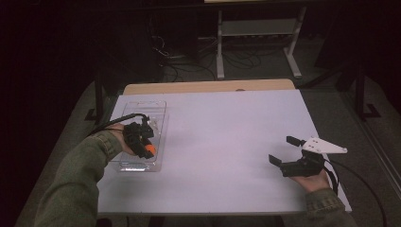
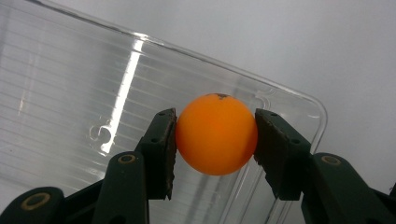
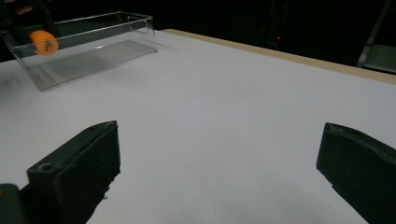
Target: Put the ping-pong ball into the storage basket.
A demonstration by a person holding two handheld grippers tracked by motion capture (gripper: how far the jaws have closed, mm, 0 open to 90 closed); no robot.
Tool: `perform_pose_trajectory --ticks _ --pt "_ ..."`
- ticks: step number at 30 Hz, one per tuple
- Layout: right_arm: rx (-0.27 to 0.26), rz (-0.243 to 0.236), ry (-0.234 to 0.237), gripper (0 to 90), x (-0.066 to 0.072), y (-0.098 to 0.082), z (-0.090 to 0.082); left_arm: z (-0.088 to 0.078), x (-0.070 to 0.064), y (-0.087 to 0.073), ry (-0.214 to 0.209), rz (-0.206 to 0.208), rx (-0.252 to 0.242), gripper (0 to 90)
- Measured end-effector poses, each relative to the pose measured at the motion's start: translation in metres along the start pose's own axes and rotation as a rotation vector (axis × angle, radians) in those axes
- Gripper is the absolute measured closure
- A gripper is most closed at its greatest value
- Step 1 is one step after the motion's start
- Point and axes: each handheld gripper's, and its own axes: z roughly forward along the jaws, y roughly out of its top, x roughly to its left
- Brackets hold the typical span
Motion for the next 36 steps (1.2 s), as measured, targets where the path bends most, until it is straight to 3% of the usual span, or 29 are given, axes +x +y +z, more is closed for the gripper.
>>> perform_pose_trajectory --ticks 8,13,22,36 --pt "0.002 -0.002 -0.003 0.0 0.0 0.0 0.0 0.005 0.001 0.002 -0.006 0.012 0.005 50.1" --pt "-0.002 -0.006 -0.001 0.0 0.001 0.0 -0.001 0.008 0.002 0.001 -0.009 0.002 0.019 50.1" --pt "0.002 -0.005 -0.003 0.0 0.001 0.0 -0.001 0.016 0.005 -0.006 -0.018 -0.021 -0.001 50.1" --pt "0.004 -0.006 -0.003 0.0 0.001 -0.001 -0.001 0.025 0.007 -0.001 -0.027 -0.025 0.009 50.0"
